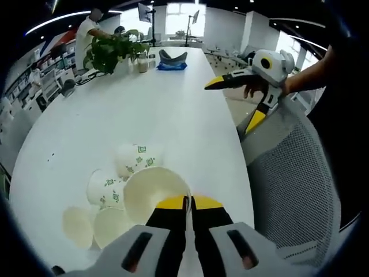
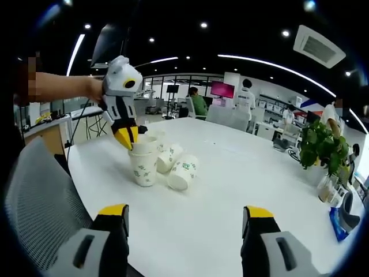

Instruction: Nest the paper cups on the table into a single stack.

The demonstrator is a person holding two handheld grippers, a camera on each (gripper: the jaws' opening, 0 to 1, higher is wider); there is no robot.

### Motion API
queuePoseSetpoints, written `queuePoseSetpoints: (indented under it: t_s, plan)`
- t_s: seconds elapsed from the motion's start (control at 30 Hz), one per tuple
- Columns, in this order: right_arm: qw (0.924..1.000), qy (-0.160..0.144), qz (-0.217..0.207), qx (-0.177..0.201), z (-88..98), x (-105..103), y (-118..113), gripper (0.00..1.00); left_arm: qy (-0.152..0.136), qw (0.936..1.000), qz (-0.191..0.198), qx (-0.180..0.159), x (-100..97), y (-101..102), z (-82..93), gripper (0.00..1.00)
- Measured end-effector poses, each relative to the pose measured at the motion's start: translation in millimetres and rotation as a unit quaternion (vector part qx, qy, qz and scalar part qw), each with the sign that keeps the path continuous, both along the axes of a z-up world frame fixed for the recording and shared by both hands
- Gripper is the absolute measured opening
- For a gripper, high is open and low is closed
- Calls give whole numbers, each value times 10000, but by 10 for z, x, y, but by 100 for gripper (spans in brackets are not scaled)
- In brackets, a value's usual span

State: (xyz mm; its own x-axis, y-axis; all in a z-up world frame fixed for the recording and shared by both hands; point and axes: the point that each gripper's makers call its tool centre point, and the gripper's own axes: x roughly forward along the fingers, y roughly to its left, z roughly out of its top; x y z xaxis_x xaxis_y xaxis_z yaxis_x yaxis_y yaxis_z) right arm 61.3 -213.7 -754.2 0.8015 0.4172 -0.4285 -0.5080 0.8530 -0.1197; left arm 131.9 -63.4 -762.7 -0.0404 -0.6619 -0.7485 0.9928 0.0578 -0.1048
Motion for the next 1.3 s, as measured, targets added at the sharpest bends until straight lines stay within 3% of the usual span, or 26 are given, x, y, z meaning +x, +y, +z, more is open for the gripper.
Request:
queuePoseSetpoints:
  t_s: [0.43, 0.8, 1.3]
  plan:
    - [10000, -4, -16, -7, -1, 6, -9, 82, 207, 9997, -45, 87, -49, -20, -170, 1]
    - [10000, -3, -34, -14, -3, 9, -16, 82, 338, 9994, -8, 70, -68, -89, -196, 2]
    - [10000, 8, -32, -10, -6, 4, -14, 82, 210, 9997, -17, 145, -85, -80, -239, 3]
